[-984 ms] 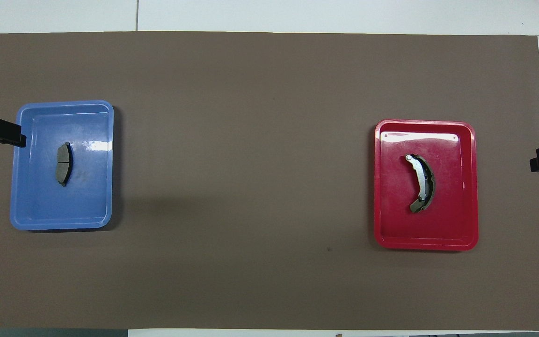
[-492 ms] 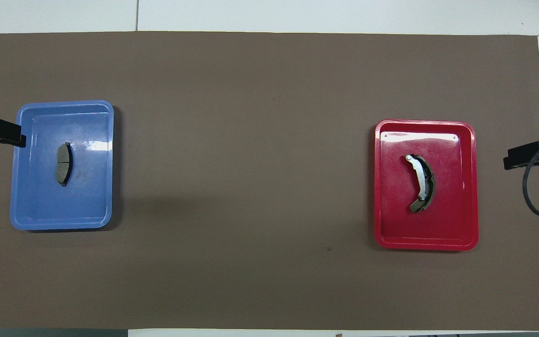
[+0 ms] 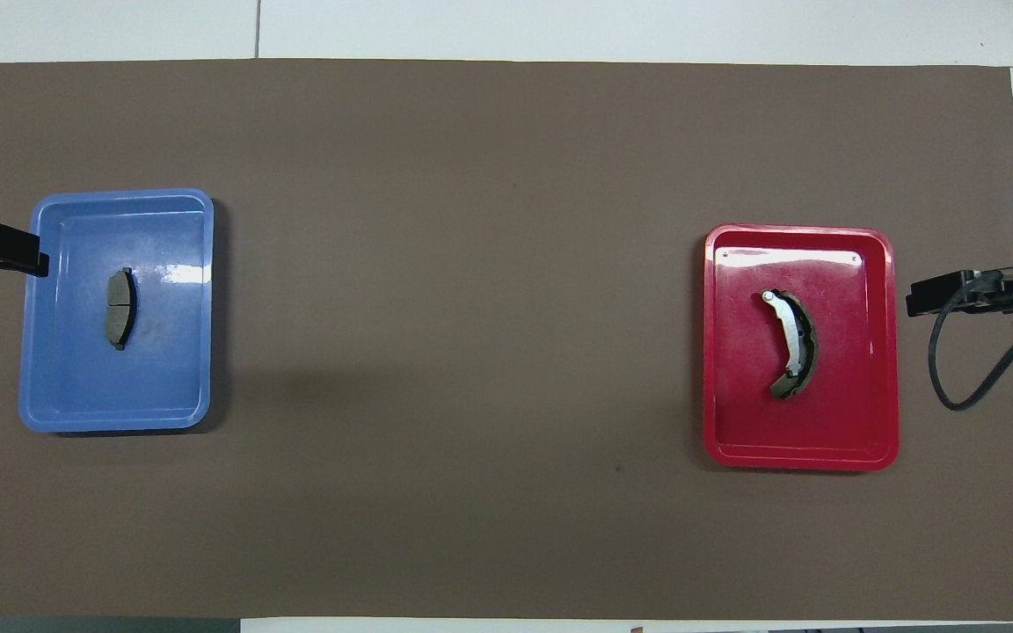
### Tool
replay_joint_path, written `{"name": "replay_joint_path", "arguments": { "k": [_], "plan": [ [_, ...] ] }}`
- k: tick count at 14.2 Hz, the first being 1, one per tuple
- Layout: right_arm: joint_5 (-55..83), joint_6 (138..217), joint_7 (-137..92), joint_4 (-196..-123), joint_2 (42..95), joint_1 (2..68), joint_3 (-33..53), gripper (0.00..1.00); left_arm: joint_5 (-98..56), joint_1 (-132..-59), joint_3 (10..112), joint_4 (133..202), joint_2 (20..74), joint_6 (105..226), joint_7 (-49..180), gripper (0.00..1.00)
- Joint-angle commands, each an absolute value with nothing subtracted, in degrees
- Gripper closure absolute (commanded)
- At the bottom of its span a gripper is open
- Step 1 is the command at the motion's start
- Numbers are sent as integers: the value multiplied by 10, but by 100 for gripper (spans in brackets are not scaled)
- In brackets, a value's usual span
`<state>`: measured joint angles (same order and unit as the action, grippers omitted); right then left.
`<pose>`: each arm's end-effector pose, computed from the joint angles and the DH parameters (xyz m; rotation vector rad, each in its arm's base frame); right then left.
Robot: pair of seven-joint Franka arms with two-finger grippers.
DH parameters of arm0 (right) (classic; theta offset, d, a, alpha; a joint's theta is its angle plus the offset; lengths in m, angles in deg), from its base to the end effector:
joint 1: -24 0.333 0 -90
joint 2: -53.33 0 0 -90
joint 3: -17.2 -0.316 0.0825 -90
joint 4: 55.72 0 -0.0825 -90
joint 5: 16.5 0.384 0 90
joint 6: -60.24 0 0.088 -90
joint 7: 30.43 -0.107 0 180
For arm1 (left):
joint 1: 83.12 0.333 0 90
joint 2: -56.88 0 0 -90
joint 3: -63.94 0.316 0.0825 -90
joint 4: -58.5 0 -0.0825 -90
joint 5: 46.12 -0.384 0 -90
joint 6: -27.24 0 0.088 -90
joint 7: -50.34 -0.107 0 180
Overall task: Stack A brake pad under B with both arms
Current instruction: 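Move the right gripper toward the brake pad in the red tray, then grasp the red-tray pad with the right gripper while the left gripper reaches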
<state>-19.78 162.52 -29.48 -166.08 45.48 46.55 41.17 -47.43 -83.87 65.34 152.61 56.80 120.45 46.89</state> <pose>0.5209 -0.0276 0.5408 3.1414 0.0131 -0.0241 0.5580 0.0087 0.5946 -3.1183 0.0785 0.0279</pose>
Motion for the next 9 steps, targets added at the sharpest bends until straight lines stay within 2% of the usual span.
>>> {"name": "replay_joint_path", "arguments": {
  "k": [1,4,9],
  "plan": [
    [-190,1717,-332,-1753,443,495,409,0,-479,-837,653,1535,578,1207,472,0],
    [-189,1787,-330,-1788,489,501,409,0,-479,-837,653,1536,580,1202,472,0],
    [-189,1900,-282,-1841,533,495,409,0,-479,-836,653,1559,588,1234,466,1]
  ]
}}
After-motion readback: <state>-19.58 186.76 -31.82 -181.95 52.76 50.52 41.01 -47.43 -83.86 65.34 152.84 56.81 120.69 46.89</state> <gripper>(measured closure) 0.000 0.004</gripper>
